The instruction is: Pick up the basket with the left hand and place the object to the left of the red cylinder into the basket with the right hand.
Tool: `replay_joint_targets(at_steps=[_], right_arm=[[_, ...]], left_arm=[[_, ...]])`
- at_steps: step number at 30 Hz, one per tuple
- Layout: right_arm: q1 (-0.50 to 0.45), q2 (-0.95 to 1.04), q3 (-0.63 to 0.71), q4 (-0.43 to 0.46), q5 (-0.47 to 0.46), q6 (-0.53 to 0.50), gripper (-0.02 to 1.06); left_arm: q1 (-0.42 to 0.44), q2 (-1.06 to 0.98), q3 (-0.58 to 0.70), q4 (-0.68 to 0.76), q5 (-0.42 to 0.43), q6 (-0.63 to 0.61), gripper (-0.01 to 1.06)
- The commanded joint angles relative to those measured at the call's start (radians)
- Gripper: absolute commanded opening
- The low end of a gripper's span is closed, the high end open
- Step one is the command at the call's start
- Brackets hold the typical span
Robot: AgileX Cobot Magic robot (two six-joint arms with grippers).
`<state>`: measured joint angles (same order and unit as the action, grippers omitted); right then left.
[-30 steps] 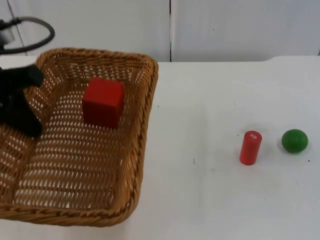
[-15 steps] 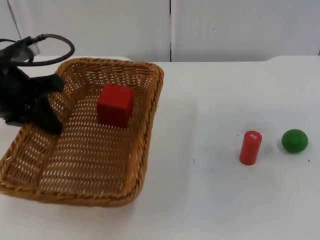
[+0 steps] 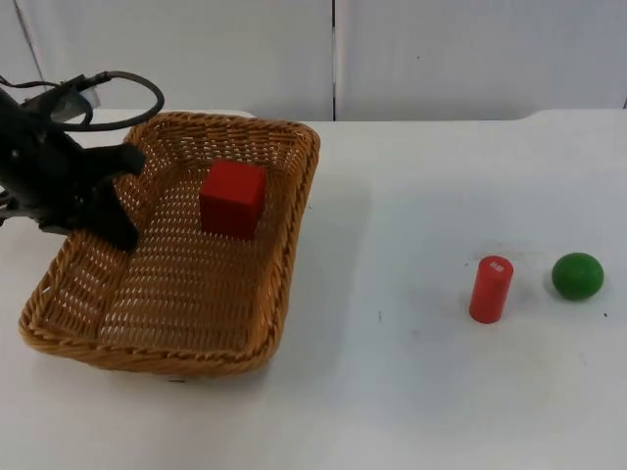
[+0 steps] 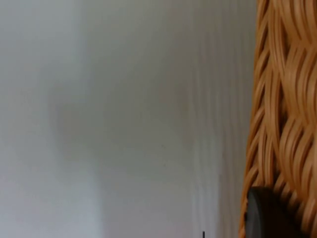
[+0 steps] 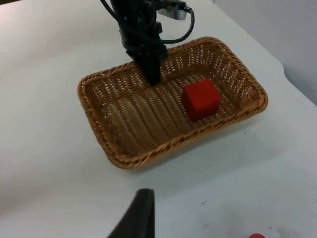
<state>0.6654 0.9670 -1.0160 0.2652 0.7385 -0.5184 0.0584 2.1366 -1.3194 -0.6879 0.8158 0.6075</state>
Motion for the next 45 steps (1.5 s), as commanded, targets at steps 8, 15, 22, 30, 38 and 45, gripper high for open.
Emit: replay_joint_targets(at_steps=[8,15,22,30,38,45], right_arm=[[-0.004,-0.005,0.001,-0.002,-0.009,-0.009,0.9],[-0.004,-0.005,0.001,-0.002,-0.009,-0.009,0.9],[-0.004,-0.005,0.001,-0.002,-0.009,-0.009,0.9],[-0.004,-0.005,0.001,-0.002,-0.009,-0.013,0.9],[-0.004,-0.005,0.001,-0.002,-0.003,-0.012,0.9],[-0.004,-0.005,0.001,-0.002,0.002,-0.012,0.9]], left_arm=[[0.002,0.051,-0.05,-0.028,0.01,0.001,0.0],[0.002,0.085,-0.075,-0.029,0.015,0.001,0.0],[0.002,0.096,-0.075,-0.038,0.009,0.001,0.0],[0.002,0.096,-0.075,-0.043,0.019,0.001,0.0],[0.002,0.096,-0.075,-0.069,0.022,-0.002,0.24],[0.002,0.096,-0.09,-0.072,0.045,0.009,0.95]])
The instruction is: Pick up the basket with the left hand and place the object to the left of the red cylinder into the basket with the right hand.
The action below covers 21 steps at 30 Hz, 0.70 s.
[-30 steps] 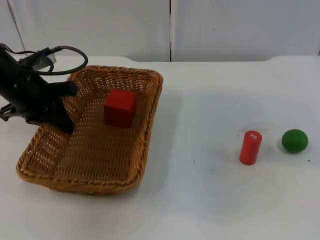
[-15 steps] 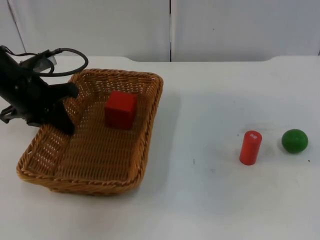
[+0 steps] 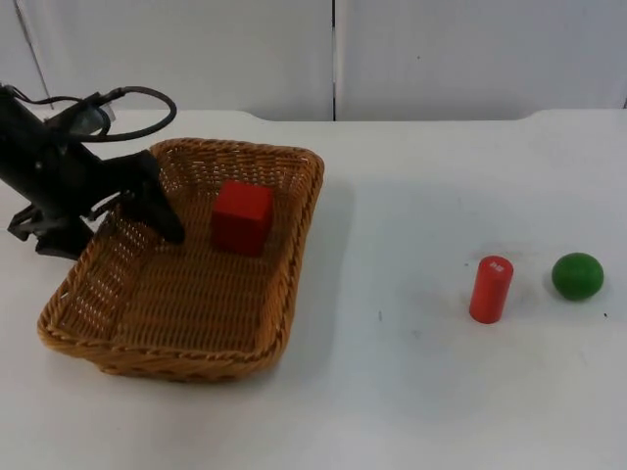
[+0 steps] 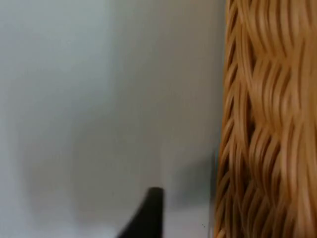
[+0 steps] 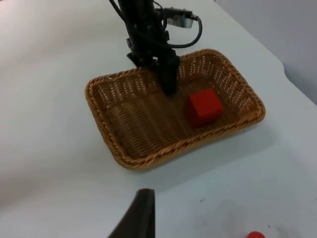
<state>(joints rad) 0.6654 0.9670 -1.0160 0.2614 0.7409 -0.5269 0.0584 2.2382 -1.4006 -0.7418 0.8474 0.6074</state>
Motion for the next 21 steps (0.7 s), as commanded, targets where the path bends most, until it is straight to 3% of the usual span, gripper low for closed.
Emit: replay_joint_targets(at_steps=[1,12,21], right_arm=[[-0.004,-0.005,0.001,0.002,0.004,-0.004,0.9],[-0.004,-0.005,0.001,0.005,0.018,-0.004,0.9],[-0.004,-0.005,0.001,0.005,0.02,-0.004,0.9]], left_arm=[[0.002,-0.006,-0.009,-0.018,0.013,0.009,1.04],[0.002,-0.043,0.0,0.111,0.02,-0.043,1.05],[0.002,-0.043,0.0,0.1,0.037,-0.064,1.05]])
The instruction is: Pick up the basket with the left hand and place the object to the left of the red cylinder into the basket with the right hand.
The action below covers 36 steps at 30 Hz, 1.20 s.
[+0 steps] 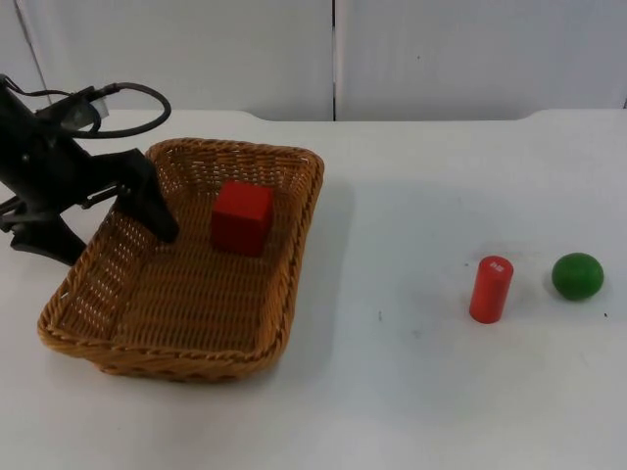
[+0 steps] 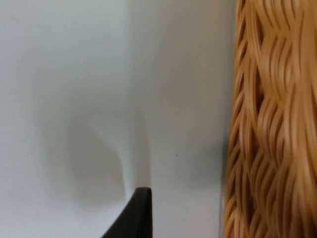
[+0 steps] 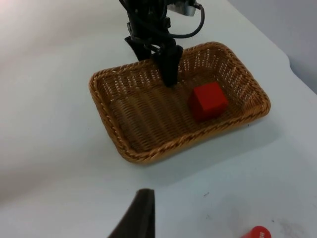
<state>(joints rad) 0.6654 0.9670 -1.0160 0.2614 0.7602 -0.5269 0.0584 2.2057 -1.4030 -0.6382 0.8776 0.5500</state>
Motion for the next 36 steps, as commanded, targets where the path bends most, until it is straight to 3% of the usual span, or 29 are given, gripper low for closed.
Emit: replay_joint_targets(at_steps=[1,7,12,25,36], right_arm=[[-0.004,-0.005,0.001,0.005,0.001,-0.004,0.9],[-0.004,-0.005,0.001,0.01,-0.034,-0.02,0.9],[-0.004,-0.003,-0.004,0.012,-0.084,0.024,0.9],[-0.004,0.132,-0.223,0.002,0.023,0.041,0.9],[-0.004,0.157,-0.237,0.002,0.025,0.038,0.9]], left_arm=[[0.002,-0.011,0.002,-0.009,0.017,-0.007,1.05],[0.002,-0.011,0.002,-0.027,0.022,-0.005,1.05],[0.002,-0.011,0.002,-0.027,0.022,-0.005,1.05],[0.002,-0.013,0.002,-0.03,0.032,0.005,1.05],[0.002,-0.072,0.002,0.02,-0.048,0.002,1.05]])
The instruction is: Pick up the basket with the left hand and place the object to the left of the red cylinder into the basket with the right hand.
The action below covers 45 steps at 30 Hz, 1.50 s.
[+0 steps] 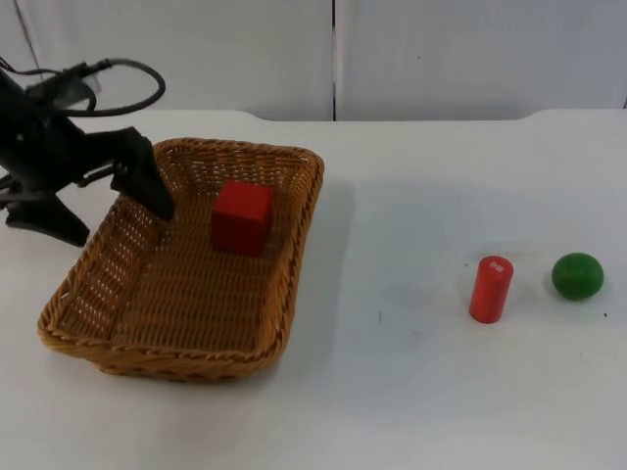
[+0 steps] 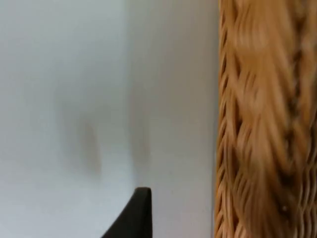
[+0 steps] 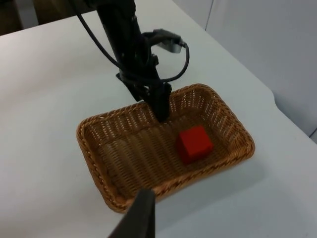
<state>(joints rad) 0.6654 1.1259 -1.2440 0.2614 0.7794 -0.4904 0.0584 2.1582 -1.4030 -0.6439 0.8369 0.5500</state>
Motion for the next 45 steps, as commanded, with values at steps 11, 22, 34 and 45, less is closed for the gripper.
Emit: replay_joint_targets(at_steps=[11,22,34,45], right_arm=[[-0.004,-0.002,-0.022,0.002,-0.002,-0.015,0.9],[-0.004,-0.002,-0.022,0.004,-0.006,-0.015,0.9],[-0.004,-0.002,-0.022,0.01,0.01,0.005,0.9],[-0.004,-0.002,-0.022,0.012,0.034,0.008,0.9]], left_arm=[[0.002,-0.091,0.002,0.067,0.174,-0.042,1.05],[0.0,-0.214,0.036,0.107,0.297,-0.09,1.05],[0.0,-0.427,0.263,0.109,0.211,-0.092,1.05],[0.0,-0.81,0.497,0.104,0.065,-0.092,1.05]])
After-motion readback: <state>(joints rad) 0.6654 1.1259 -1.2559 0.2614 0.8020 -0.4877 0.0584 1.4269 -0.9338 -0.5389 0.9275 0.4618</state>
